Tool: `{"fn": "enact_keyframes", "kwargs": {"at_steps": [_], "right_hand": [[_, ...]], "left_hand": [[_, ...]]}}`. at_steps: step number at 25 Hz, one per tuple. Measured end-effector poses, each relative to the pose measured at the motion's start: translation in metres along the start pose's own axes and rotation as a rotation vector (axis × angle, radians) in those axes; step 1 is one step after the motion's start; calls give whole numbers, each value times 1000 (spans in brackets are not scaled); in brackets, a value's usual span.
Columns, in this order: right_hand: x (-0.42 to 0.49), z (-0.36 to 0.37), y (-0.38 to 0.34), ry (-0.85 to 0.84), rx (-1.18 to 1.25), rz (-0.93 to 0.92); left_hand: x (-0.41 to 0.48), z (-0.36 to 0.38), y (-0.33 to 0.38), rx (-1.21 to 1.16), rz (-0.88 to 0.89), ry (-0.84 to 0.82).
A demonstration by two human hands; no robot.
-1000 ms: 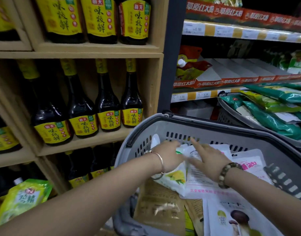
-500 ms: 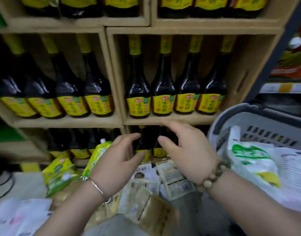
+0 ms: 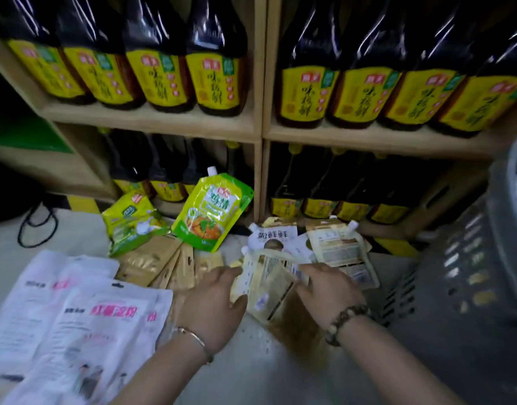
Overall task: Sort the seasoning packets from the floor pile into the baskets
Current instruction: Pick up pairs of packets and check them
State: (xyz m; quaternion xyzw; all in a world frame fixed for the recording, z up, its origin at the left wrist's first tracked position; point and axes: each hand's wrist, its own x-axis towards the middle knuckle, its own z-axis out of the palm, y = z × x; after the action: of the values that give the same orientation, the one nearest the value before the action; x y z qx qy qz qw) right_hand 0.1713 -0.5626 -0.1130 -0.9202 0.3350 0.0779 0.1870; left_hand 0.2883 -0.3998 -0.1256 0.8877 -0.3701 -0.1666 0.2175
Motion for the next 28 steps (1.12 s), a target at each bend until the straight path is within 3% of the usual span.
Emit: {"fn": "enact_keyframes", "kwargs": {"at_steps": [8, 11, 14, 17, 21, 24, 26, 28], "right_hand": [[42, 105, 46, -274, 35, 240], [41, 122, 54, -144, -3, 334], [44, 126, 51, -77, 298, 291], [35, 116, 45, -104, 694, 219], [26, 101, 30, -164, 972, 120], [26, 113, 9, -236, 925, 143], [36, 119, 2, -226, 807, 163], [61, 115, 3, -98, 664, 193]], "left_hand": [[3, 78, -35, -127, -173, -140], [-9, 94, -43, -209, -215, -174], [-12, 107, -54, -323, -306, -173], [-15, 110, -54, -698, -483, -97], [-21, 115, -46, -1402, -674, -194], [-21, 122, -40, -1637, -764, -197], [-18, 124, -39, -1615, -852, -53], [-16, 123, -42, -1536, -929, 73]]}}
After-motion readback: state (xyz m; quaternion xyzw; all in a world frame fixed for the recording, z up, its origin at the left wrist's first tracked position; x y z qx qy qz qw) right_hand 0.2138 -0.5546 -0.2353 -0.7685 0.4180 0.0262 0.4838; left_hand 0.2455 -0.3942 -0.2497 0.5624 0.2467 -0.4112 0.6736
